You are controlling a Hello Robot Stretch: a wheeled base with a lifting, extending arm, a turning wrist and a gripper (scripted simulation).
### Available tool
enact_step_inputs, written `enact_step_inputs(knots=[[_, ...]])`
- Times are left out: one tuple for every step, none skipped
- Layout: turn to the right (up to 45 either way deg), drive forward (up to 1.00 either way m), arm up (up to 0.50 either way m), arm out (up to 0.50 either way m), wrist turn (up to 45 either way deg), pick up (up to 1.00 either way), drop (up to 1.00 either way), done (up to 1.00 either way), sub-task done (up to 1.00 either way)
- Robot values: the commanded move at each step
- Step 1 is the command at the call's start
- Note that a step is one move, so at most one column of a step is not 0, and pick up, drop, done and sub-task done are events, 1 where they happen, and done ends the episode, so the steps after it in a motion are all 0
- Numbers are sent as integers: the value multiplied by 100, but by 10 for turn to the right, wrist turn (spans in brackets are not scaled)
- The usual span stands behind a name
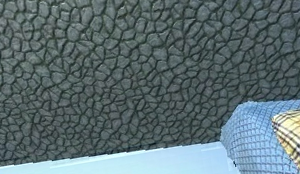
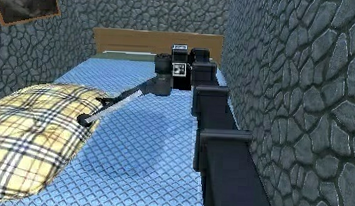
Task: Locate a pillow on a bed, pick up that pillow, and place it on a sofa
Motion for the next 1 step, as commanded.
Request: enact_step_inputs(knots=[[0,0,0,0,-450,0,0,0,0]])
